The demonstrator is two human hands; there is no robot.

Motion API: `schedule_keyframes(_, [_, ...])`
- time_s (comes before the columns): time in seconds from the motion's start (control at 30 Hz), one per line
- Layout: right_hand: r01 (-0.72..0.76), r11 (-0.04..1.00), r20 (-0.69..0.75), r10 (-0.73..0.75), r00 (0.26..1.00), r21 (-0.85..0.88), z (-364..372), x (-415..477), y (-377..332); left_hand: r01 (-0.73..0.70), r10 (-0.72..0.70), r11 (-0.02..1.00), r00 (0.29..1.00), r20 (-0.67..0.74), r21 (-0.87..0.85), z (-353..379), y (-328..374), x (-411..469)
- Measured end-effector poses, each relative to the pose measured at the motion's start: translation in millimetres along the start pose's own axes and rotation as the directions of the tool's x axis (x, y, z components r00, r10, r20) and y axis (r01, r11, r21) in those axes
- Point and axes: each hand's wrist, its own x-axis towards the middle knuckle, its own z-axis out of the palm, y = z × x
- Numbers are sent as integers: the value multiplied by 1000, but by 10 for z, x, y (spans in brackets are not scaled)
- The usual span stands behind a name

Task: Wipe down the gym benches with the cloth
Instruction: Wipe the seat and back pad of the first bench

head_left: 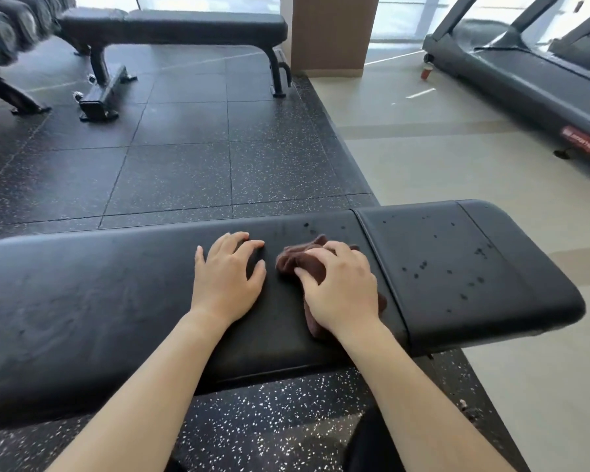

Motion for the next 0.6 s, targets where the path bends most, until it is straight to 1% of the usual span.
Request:
schedule_keyframes(0.07, [5, 1000, -58, -4, 998, 21, -2, -147, 96, 6, -6, 1000, 1000, -7, 13, -3, 17, -10])
schedule_keyframes(0.13, [-34, 999, -63, 35, 997, 19, 36, -22, 82, 12, -11, 1000, 1000, -13, 23, -5, 25, -5])
schedule_keyframes(0.3, [-111, 993, 62, 112, 992, -29, 169, 762, -69, 13, -11, 999, 999, -40, 44, 11, 8, 15])
schedule_keyframes(0.4, [-100, 994, 128, 106, 986, -53, 160, 991, -131, 11, -9, 998, 999, -39, 58, 8, 23, 27])
schedule_keyframes(0.5, [-64, 998, 145, 65, 987, -14, 35, 710, -70, 8, -6, 998, 999, -35, 56, 8, 26, 16])
schedule_keyframes(0.53, [-50, 999, 122, 51, 991, -9, -14, 513, 1, 7, -6, 999, 999, -35, 50, 13, 19, 11])
schedule_keyframes(0.6, [-9, 1000, 30, 9, 1000, 6, -116, 61, 167, 11, -10, 999, 999, -33, 33, 21, 7, -6])
